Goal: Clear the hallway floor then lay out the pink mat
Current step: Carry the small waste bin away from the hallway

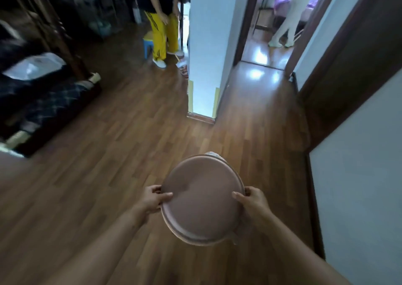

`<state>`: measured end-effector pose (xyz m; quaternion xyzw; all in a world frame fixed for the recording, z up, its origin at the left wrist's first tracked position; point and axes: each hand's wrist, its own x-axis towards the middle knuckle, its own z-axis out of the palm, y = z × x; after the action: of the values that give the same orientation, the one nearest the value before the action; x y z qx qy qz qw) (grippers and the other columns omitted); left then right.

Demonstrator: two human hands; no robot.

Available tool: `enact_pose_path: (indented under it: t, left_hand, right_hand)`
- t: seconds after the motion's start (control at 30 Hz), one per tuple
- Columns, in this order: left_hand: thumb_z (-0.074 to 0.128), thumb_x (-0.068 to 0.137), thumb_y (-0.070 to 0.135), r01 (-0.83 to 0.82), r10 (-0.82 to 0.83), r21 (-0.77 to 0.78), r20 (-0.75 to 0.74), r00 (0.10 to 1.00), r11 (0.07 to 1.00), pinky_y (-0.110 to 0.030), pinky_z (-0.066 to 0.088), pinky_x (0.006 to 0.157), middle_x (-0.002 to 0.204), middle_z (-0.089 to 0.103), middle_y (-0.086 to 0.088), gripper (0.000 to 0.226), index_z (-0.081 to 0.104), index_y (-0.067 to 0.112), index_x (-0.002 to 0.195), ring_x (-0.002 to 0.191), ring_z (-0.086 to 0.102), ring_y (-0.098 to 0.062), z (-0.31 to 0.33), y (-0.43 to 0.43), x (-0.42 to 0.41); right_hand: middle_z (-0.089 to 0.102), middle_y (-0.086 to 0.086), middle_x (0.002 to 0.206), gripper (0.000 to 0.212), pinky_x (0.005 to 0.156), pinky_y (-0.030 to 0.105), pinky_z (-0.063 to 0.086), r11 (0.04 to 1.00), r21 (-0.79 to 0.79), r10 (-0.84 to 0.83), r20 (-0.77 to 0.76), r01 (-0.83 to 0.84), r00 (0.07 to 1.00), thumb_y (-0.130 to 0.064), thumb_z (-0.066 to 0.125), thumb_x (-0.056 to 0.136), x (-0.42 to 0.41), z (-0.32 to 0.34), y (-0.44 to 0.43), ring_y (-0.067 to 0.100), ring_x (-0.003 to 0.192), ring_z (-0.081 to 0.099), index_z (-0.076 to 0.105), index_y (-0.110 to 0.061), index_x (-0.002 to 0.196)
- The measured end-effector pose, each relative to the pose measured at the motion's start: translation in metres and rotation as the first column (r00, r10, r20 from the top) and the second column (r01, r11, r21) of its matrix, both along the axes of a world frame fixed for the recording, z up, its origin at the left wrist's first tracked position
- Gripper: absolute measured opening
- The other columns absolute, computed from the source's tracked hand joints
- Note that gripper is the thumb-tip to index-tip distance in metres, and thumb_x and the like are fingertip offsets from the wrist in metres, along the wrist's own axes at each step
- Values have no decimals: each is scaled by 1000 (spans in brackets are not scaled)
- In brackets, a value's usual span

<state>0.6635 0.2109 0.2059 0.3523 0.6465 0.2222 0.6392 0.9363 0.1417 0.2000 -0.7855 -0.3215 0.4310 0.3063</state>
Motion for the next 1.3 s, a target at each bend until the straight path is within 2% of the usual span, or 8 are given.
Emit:
enact_pose_path:
  t: [0.1,0.3,0.57,0.7,0.77,0.93,1.1,1.3]
  left_hand:
    - [63,84,-4,-50,49,31,24,999,998,-14,44,37,79,59,-7,27,55,2,109,38,58,-2,27,0,-65]
    - [74,77,11,-154,152,70,41,988,986,-27,52,58,79,70,-1,17,62,14,90,66,66,-15,61,-10,-180]
    - [80,69,13,-347,342,108,61,938,932,-27,54,56,83,74,-4,26,70,11,92,70,71,-19,97,-28,-297]
    - [77,72,6,-470,469,117,44,882,875,-28,55,54,86,69,-9,25,68,8,95,70,66,-22,107,-32,-337]
    - [77,73,5,-519,520,126,28,854,845,-30,56,55,87,70,-10,25,68,8,95,71,66,-23,111,-33,-353]
    - [77,73,6,-637,639,111,20,769,763,-34,55,62,93,69,-11,25,67,7,96,75,65,-25,113,-24,-402]
    - [77,73,5,-709,710,95,34,703,698,-41,55,78,88,69,-12,29,66,2,100,77,64,-27,113,2,-447]
    - [78,72,4,-787,787,124,61,614,605,-40,55,76,93,66,-15,31,65,-2,100,79,62,-28,120,44,-494]
  right_hand:
    - [71,7,85,22,69,36,52,997,7,79,37,-79,996,-27,73,77,-58,29,21,22,78,65,70,-9,89]
    - [64,3,70,21,53,24,41,985,23,171,67,-173,983,-28,74,76,-159,63,55,14,58,54,69,-8,81]
    - [57,2,61,26,57,31,41,938,24,344,61,-346,937,-31,74,75,-276,93,93,18,55,50,66,-6,71]
    - [56,4,65,30,57,33,44,891,59,448,54,-450,893,-31,74,75,-324,107,115,20,59,52,57,-8,68]
    - [62,9,71,28,64,38,51,865,69,496,37,-497,868,-29,74,76,-346,112,126,22,65,58,60,-7,67]
    - [71,13,90,20,79,42,56,814,78,579,-35,-576,814,-27,75,76,-410,116,167,28,84,66,67,-9,77]
    - [63,5,76,27,57,28,45,742,89,666,12,-665,745,-32,75,75,-466,117,216,20,70,58,64,-8,79]
    - [59,12,101,41,57,24,39,676,85,737,-90,-732,670,-20,69,84,-537,121,286,20,87,52,54,7,112]
